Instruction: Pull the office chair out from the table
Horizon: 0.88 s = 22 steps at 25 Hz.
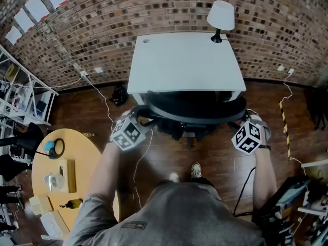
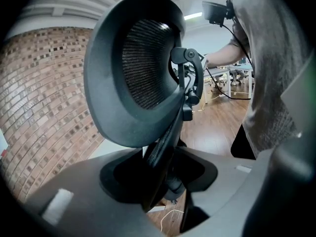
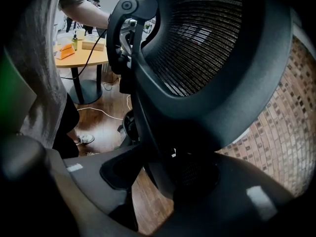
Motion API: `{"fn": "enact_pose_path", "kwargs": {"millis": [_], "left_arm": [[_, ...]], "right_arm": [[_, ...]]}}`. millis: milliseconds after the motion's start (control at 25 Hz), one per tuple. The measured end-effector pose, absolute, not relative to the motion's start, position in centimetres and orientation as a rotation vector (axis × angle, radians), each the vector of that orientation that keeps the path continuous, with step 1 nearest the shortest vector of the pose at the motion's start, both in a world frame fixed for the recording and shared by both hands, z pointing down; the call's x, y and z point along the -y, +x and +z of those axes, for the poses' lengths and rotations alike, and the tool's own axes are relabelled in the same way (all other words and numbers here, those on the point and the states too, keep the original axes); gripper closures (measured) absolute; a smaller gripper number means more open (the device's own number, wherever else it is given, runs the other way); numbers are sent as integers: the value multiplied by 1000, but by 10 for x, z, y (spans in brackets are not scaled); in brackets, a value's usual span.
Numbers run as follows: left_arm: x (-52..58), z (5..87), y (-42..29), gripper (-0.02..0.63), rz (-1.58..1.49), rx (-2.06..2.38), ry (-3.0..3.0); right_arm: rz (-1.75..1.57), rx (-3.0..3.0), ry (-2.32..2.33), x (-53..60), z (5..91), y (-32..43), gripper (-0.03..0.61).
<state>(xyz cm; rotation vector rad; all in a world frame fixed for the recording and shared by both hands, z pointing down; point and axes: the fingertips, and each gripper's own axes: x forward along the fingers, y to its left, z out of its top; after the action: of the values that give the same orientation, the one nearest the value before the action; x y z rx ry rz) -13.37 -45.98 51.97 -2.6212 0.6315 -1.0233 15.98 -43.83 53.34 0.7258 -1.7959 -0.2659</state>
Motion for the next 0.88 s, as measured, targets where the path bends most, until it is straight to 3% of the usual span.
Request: {"fn": "enact_pose_path", "kwargs": {"millis": [880], "left_arm": [[373,526,-152,414,-1001,-694,-2614]], "right_arm": [[-309,1836,694,357,542,141,366]]}}
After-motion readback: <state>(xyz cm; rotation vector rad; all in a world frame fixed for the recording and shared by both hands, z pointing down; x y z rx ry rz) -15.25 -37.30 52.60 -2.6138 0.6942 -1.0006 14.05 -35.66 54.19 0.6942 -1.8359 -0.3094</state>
